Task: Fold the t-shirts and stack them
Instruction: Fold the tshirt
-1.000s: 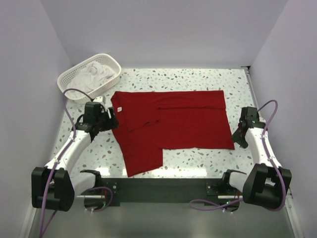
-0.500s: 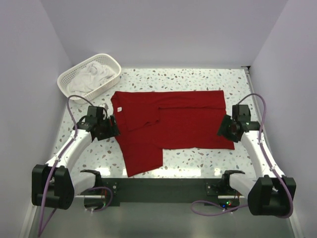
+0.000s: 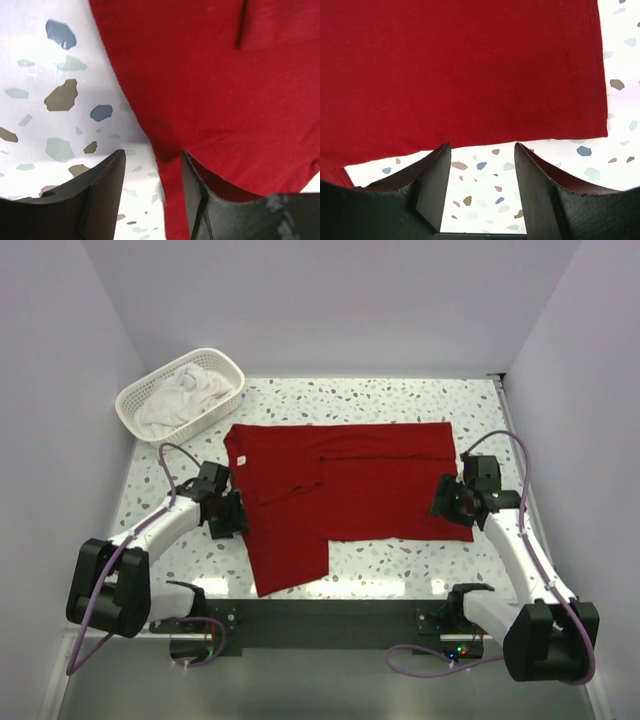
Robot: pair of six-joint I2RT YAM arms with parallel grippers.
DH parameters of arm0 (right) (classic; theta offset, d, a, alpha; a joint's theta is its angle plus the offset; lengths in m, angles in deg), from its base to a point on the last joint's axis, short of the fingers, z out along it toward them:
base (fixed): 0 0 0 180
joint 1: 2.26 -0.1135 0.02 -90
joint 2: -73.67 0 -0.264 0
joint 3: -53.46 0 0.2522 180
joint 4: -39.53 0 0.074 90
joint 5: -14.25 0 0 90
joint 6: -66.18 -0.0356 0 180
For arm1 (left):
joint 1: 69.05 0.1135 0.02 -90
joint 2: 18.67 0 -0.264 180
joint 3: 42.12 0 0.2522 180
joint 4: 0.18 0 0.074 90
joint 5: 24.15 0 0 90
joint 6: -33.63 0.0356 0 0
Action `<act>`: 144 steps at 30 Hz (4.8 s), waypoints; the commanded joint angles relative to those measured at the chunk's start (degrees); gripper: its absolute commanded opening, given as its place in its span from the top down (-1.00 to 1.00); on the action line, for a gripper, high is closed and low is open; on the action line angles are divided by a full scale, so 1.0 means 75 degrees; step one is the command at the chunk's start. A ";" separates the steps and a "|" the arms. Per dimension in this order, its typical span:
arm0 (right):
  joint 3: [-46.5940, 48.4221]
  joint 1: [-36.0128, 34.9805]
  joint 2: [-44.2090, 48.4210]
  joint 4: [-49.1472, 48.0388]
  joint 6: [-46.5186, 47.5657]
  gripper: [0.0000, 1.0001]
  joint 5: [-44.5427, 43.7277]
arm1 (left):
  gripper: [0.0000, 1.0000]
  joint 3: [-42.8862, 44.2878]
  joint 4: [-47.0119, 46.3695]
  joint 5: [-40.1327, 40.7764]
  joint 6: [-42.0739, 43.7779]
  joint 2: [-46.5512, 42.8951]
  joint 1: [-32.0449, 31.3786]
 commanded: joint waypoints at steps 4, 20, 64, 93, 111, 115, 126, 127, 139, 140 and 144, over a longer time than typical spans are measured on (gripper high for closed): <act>-0.0110 -0.0020 0.0267 -0.0290 0.0142 -0.15 0.0144 | -0.01 -0.0295 -0.0592 0.0505 -0.0546 0.0147 -0.0148; -0.0051 -0.0031 0.0150 -0.0138 0.0108 -0.15 0.0027 | 0.10 -0.0705 -0.0968 0.0693 -0.0816 0.0029 -0.0230; -0.0262 0.2675 -0.2099 -0.0102 -0.1252 -0.04 -0.1051 | 1.00 -0.1151 -0.1109 0.1021 -0.1015 -0.1681 -0.0441; -0.0122 0.2734 -0.2124 -0.0021 -0.1135 1.00 -0.0619 | 1.00 -0.0577 -0.0336 0.0927 -0.0956 -0.1833 -0.0523; 0.2385 0.2722 -0.2486 0.0074 -0.0736 1.00 0.0366 | 1.00 0.1590 0.0380 0.0587 -0.0453 -0.0464 -0.0185; 0.2702 0.2722 -0.2943 -0.0196 -0.0795 1.00 0.0648 | 1.00 0.2188 0.0309 0.0119 -0.0242 0.0180 0.0238; 0.3663 0.2559 -0.4278 -0.0606 -0.0795 1.00 0.0590 | 1.00 0.3197 0.0122 -0.0209 0.0098 0.1645 0.0953; 0.3722 0.2535 -0.4373 -0.0618 -0.0772 1.00 0.0578 | 1.00 0.3255 0.0075 -0.0233 0.0110 0.1763 0.0953; 0.4074 0.2336 -0.5311 -0.0946 -0.0573 1.00 0.0215 | 1.00 0.3677 -0.0265 -0.0046 0.0239 0.2807 0.0988; 0.4085 0.2324 -0.5392 -0.0981 -0.0572 1.00 0.0191 | 1.00 0.3735 -0.0265 0.0001 0.0262 0.2853 0.0988; 0.4226 0.2324 -0.5568 -0.1028 -0.0537 1.00 0.0109 | 1.00 0.3748 -0.0335 0.0142 0.0321 0.2959 0.1000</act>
